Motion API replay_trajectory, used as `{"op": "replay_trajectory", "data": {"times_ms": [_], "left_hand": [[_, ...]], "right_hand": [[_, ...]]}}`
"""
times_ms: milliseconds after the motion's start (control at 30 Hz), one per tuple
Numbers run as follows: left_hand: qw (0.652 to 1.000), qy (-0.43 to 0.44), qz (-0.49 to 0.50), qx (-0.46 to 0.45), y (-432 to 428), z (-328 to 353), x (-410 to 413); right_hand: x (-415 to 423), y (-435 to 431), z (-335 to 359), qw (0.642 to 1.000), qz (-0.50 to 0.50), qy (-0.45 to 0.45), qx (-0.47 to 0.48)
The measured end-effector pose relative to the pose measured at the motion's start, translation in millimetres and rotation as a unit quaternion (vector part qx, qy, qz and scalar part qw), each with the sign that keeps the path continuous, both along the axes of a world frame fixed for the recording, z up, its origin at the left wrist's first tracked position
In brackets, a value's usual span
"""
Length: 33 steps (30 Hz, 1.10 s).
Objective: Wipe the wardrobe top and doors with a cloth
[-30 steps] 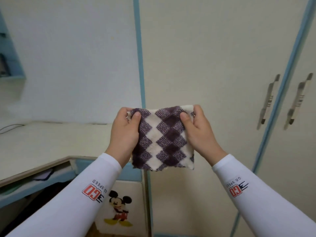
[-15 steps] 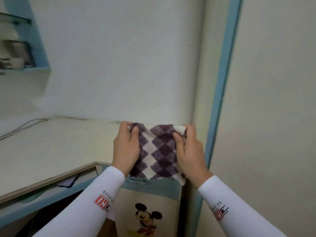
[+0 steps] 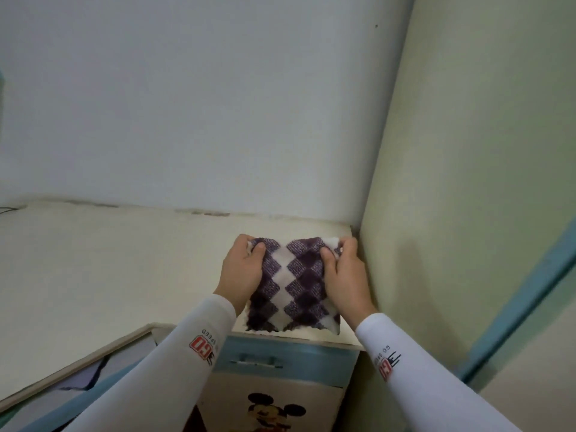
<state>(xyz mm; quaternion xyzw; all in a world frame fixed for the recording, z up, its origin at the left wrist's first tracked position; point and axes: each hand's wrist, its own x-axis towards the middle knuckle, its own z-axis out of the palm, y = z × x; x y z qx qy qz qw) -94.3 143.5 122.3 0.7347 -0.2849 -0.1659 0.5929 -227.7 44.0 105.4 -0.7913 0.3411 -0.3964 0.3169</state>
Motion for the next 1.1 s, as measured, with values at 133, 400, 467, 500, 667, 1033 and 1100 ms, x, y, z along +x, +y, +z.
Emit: {"op": "replay_trajectory", "data": {"times_ms": [133,400,467,500,667,1033,1100], "left_hand": [[0.999,0.017,-0.018,0.042,-32.7,-31.0,37.6],[0.982,0.104,-0.067,0.144,-90.9,-90.3,104.1],[0.978,0.119,-0.075,0.157,-103.1,-103.1,114.1],[0.977,0.114,-0.076,0.163,-108.1,-108.2,116.9],[0.977,0.028,-0.083,0.193,-131.9,-133.7,128.3],[0.915,-0.241,-0.043,0.320,-144.3,-158.5,141.3],[0.900,-0.276,-0.045,0.336,-144.8,-161.1,140.9]], "right_hand": [[32.4,-25.2,-28.6,0.998,-0.016,0.047,0.040],[88.8,-68.4,-81.2,0.984,-0.067,0.113,0.119],[96.9,-77.8,-92.5,0.980,-0.074,0.121,0.137],[99.7,-82.0,-97.0,0.979,-0.076,0.126,0.144],[109.8,-107.4,-117.6,0.966,-0.080,0.152,0.192],[124.4,-131.9,-143.1,0.954,-0.101,0.269,0.092],[123.5,-133.1,-145.9,0.951,-0.105,0.283,0.064]]}}
